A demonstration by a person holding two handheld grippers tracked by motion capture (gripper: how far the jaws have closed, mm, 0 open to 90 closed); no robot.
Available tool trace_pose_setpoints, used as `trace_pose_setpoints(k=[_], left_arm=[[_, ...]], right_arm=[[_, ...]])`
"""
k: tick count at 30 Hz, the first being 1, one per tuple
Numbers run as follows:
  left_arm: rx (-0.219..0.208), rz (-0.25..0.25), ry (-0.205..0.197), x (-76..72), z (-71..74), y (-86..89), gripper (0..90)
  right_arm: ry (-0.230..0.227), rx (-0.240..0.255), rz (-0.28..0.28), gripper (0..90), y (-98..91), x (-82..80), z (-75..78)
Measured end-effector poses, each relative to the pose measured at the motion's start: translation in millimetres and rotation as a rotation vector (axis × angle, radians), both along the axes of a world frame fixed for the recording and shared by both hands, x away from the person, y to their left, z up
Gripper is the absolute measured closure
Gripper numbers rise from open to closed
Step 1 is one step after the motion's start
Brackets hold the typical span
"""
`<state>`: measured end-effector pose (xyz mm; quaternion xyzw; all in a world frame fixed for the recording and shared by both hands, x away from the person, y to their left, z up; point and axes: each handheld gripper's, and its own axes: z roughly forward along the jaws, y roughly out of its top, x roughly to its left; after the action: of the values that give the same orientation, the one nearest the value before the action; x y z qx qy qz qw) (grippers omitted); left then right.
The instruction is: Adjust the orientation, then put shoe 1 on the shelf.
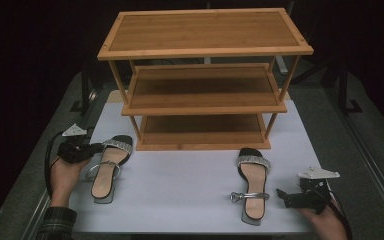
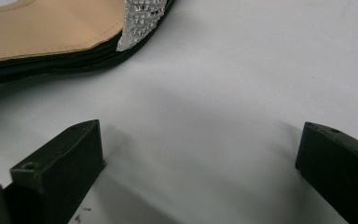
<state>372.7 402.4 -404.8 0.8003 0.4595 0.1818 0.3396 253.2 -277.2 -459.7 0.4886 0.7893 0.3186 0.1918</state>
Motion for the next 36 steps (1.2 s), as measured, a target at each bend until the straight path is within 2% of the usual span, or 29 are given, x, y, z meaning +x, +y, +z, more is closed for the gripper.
trace_pose_setpoints(k=[5,7,8,9,10,14,15,16,17,18,21,25,28,29,30,31,32,33,35,36], left_arm=[[-0.003,0.007,0.009,4.1,-7.3,2.3,80.4],[-0.031,0.017,0.027,4.0,-10.9,6.4,79.3],[-0.087,0.025,0.025,1.4,-10.8,11.6,73.7],[-0.087,0.025,0.025,1.4,-10.8,11.6,69.7],[-0.130,0.040,0.008,-3.6,-5.7,16.4,66.0],[-0.157,0.054,-0.008,-13.5,4.8,22.7,56.4],[-0.170,0.064,-0.012,-21.2,10.5,26.6,50.5],[-0.170,0.064,-0.012,-21.2,10.5,26.6,48.0],[-0.168,0.072,-0.010,-30.2,15.2,28.1,46.1],[-0.168,0.072,-0.010,-30.2,15.2,28.1,44.0],[-0.157,0.082,-0.012,-45.6,20.3,29.3,41.2],[-0.156,0.113,-0.029,-67.0,22.0,31.7,38.3],[-0.160,0.112,-0.034,-81.9,21.7,31.1,37.0],[-0.157,0.108,-0.041,-91.4,22.7,29.7,36.7],[-0.157,0.108,-0.041,-91.4,22.7,29.7,36.2],[-0.151,0.110,-0.047,-99.8,23.7,28.9,35.5],[-0.151,0.110,-0.047,-99.8,23.7,28.9,35.3],[-0.143,0.127,-0.061,-106.9,25.3,29.4,34.6],[-0.141,0.132,-0.065,-109.6,26.3,30.6,33.7],[-0.147,0.137,-0.075,-115.6,27.2,31.6,33.4]], right_arm=[[0.000,0.000,0.000,0.0,0.0,0.0,0.0],[0.000,0.000,0.000,0.0,0.0,0.0,0.0],[0.000,0.000,0.000,0.0,0.0,0.0,0.0],[0.000,0.000,0.000,0.0,0.0,0.0,0.0],[0.000,0.000,0.000,0.0,0.0,-0.1,0.0],[0.000,0.001,-0.001,0.0,0.0,-0.2,0.0],[-0.001,0.000,0.000,0.0,0.0,-0.1,0.0],[-0.001,0.000,0.000,0.0,0.0,-0.1,0.0],[-0.001,0.000,0.000,0.0,0.0,-0.1,0.0],[-0.001,0.000,0.000,0.0,0.0,-0.1,0.0],[0.002,0.001,-0.001,0.0,0.1,-0.3,0.2],[0.001,-0.001,0.000,0.0,0.0,-0.1,0.1],[0.001,0.000,-0.001,0.0,0.1,-0.2,0.1],[0.001,0.000,-0.001,0.0,0.1,-0.3,0.1],[0.001,0.000,-0.001,0.0,0.1,-0.3,0.1],[0.001,0.000,-0.001,0.1,0.1,-0.3,0.1],[0.001,0.000,-0.001,0.1,0.1,-0.3,0.1],[0.001,0.000,-0.001,0.0,0.1,-0.3,0.1],[0.001,0.000,-0.001,0.0,0.1,-0.2,0.1],[0.001,0.000,0.000,0.0,0.1,-0.1,0.1]])
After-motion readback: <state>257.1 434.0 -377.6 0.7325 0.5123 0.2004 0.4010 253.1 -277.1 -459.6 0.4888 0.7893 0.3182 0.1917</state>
